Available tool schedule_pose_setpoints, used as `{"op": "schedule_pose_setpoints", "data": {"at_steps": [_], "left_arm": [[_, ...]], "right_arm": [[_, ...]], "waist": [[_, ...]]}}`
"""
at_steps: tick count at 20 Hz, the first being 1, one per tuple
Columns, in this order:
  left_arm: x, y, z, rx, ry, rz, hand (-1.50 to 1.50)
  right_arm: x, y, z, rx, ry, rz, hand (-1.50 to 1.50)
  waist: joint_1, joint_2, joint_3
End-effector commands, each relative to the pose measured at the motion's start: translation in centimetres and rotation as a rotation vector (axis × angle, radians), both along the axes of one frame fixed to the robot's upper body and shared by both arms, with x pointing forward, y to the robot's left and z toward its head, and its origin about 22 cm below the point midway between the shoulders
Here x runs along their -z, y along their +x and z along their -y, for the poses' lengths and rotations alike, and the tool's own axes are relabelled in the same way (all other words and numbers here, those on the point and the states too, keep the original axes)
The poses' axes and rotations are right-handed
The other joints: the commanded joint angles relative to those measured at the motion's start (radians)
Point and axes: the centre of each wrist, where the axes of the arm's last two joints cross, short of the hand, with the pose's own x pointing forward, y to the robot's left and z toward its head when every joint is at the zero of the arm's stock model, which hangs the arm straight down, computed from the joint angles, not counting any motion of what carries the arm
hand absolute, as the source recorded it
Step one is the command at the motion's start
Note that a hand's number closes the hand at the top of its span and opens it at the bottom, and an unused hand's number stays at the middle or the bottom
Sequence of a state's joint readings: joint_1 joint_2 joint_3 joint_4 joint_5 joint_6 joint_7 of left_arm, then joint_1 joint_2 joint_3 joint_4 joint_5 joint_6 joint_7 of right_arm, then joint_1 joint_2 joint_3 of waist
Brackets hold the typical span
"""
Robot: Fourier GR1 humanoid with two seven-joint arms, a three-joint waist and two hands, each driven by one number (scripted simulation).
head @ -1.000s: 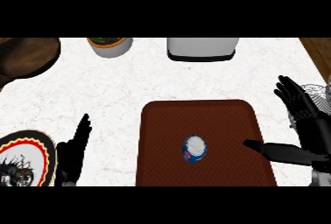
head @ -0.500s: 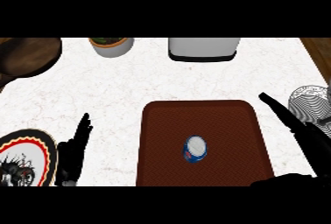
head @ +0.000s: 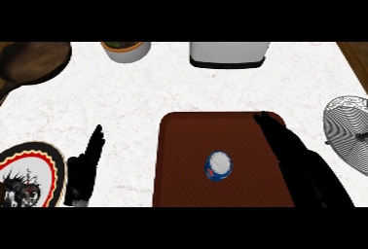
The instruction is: Pick the can from the tray and place it in the tiered basket
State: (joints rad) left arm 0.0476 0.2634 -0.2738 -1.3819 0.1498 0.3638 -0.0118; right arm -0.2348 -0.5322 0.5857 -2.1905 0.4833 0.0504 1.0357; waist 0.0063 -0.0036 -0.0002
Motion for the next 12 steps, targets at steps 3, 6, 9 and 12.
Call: {"op": "schedule_pose_setpoints", "data": {"at_steps": [3, 6, 9, 12], "left_arm": [[-1.0, -1.2, -0.4, 0.008, 0.002, 0.004, 0.0], [0.5, -0.4, 0.9, -0.007, 0.013, -0.016, 0.0], [1.4, -2.2, -0.3, 0.003, 0.002, -0.028, 0.0], [0.6, -0.4, -0.6, -0.001, -0.014, -0.027, 0.0]], "right_arm": [[1.6, -0.6, -4.8, 0.047, -0.143, -0.024, -1.5], [3.3, 0.5, -4.1, 0.063, -0.257, -0.091, -1.5], [3.1, 1.1, -4.5, 0.06, -0.311, -0.147, -1.5], [4.2, 2.1, -7.3, 0.056, -0.289, -0.164, -1.5]], "waist": [[0.004, 0.0, -0.001], [-0.004, 0.003, -0.001], [0.0, 0.002, -0.002], [0.0, 0.004, -0.001]]}}
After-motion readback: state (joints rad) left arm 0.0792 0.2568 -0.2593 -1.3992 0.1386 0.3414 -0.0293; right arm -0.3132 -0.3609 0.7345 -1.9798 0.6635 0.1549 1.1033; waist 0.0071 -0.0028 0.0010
